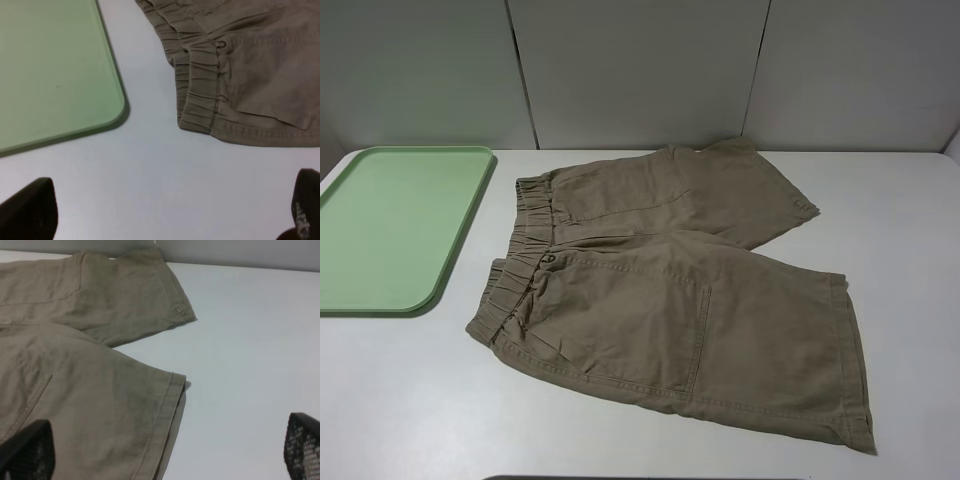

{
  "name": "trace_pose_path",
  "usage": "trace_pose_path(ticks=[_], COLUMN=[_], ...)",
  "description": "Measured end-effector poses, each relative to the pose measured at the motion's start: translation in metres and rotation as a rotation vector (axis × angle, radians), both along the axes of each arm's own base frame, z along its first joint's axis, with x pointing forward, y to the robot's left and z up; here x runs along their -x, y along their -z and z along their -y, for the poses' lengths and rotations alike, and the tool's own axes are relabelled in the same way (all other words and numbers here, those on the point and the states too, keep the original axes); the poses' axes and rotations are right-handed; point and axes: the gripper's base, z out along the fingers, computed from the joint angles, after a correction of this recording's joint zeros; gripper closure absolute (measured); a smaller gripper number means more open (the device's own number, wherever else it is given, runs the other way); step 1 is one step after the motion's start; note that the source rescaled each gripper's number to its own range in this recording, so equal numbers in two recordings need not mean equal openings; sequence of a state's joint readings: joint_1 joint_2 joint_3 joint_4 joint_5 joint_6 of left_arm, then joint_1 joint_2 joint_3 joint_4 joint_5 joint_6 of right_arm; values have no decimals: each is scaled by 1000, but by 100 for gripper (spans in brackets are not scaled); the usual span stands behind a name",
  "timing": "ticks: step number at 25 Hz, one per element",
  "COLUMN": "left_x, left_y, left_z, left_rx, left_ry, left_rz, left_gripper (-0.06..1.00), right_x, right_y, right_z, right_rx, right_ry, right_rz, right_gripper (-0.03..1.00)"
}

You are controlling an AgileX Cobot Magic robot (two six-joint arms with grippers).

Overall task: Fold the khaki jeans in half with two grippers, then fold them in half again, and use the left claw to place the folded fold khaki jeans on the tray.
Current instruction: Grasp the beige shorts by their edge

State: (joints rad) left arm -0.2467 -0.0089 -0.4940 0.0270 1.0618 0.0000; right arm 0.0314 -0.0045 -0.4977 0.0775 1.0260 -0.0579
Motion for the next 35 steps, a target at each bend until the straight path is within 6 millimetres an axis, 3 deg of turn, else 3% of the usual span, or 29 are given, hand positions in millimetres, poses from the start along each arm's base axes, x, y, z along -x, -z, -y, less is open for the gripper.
trace_pose_path(ticks=[35], left_x=[0], left_y=[0], left_z=[-1], left_rx=[-1], left_ry=[38], left_rz=[0], left_gripper=[-6], right_x=[0], right_y=[0], right_z=[0], right_rx=[-6], right_ry=[0], right_rz=[0], right_gripper=[-3])
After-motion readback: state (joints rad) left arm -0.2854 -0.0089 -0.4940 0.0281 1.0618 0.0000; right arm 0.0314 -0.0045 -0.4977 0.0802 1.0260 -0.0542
